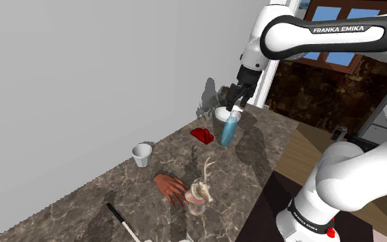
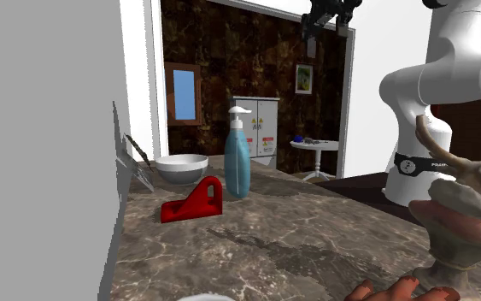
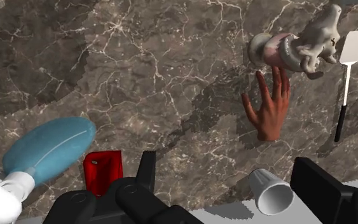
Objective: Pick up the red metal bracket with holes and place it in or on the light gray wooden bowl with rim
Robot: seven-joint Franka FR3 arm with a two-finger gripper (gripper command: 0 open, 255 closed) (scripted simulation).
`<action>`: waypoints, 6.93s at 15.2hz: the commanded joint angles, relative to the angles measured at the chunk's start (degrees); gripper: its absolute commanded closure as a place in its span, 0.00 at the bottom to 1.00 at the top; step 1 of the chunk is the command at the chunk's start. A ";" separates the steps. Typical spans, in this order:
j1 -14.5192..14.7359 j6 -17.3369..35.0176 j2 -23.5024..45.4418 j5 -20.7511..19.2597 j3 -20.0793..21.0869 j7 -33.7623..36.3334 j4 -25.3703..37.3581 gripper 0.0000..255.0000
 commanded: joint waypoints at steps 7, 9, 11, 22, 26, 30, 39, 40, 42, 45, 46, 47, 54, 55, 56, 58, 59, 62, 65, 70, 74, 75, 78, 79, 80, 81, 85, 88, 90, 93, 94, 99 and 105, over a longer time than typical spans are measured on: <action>-0.75 15.00 13.14 -1.37 -3.03 -5.25 -1.36 0.00; -0.84 18.52 17.04 -1.37 -3.80 -6.59 -0.88 0.00; -0.90 21.88 21.10 -1.19 -4.56 -7.99 -0.06 0.00; -1.89 36.07 45.18 3.54 -7.14 -16.93 10.22 0.00; -3.26 39.10 54.12 5.91 -6.82 -20.10 16.25 0.00; -3.91 40.83 57.66 6.91 -6.31 -21.13 18.09 0.00; -4.46 43.90 61.44 8.33 -5.39 -22.12 18.74 0.00; -4.46 43.90 61.44 8.33 -5.39 -22.12 18.74 0.00; -4.46 43.90 61.44 8.33 -5.39 -22.12 18.74 0.00; -4.46 43.90 61.43 8.33 -5.39 -22.11 18.73 1.00; -4.46 43.90 61.43 8.33 -5.39 -22.11 18.73 1.00; -4.46 43.90 61.43 8.33 -5.39 -22.11 18.73 1.00; -4.34 43.32 60.82 8.08 -5.56 -21.90 18.71 1.00; -4.22 42.72 60.20 7.82 -5.73 -21.70 18.70 1.00; -4.10 42.12 59.61 7.57 -5.89 -21.49 18.72 1.00; -3.89 40.90 58.42 7.06 -6.19 -21.08 18.78 1.00; -3.79 40.29 57.84 6.80 -6.34 -20.88 18.83 1.00; -3.52 38.41 56.14 6.05 -6.73 -20.27 19.04 1.00; -3.29 36.50 54.52 5.32 -7.08 -19.69 19.37 1.00; -2.98 33.24 51.98 4.17 -7.54 -18.78 20.18 1.00; -2.80 30.57 50.12 3.34 -7.82 -18.11 21.06 1.00; -2.76 29.90 49.68 3.14 -7.88 -17.95 21.31 1.00; -2.66 27.85 48.42 2.59 -8.03 -17.50 22.14 1.00; -2.63 27.16 48.01 2.41 -8.07 -17.36 22.44 1.00; -2.60 26.47 47.62 2.25 -8.11 -17.22 22.75 1.00; -2.58 25.78 47.24 2.08 -8.15 -17.08 23.08 1.00; -4.20 23.71 47.44 2.52 -9.16 -19.77 25.15 1.00; -6.74 22.29 49.10 3.69 -10.48 -24.07 27.84 1.00; -8.48 21.21 50.45 4.52 -11.29 -26.87 29.99 1.00; -11.19 19.38 52.87 5.84 -12.38 -30.95 33.76 1.00; -12.12 18.70 53.77 6.30 -12.69 -32.27 35.17 1.00; -17.09 14.80 59.07 8.63 -13.95 -38.43 43.45 1.00; -21.37 12.37 64.56 10.68 -14.37 -42.85 50.64 1.00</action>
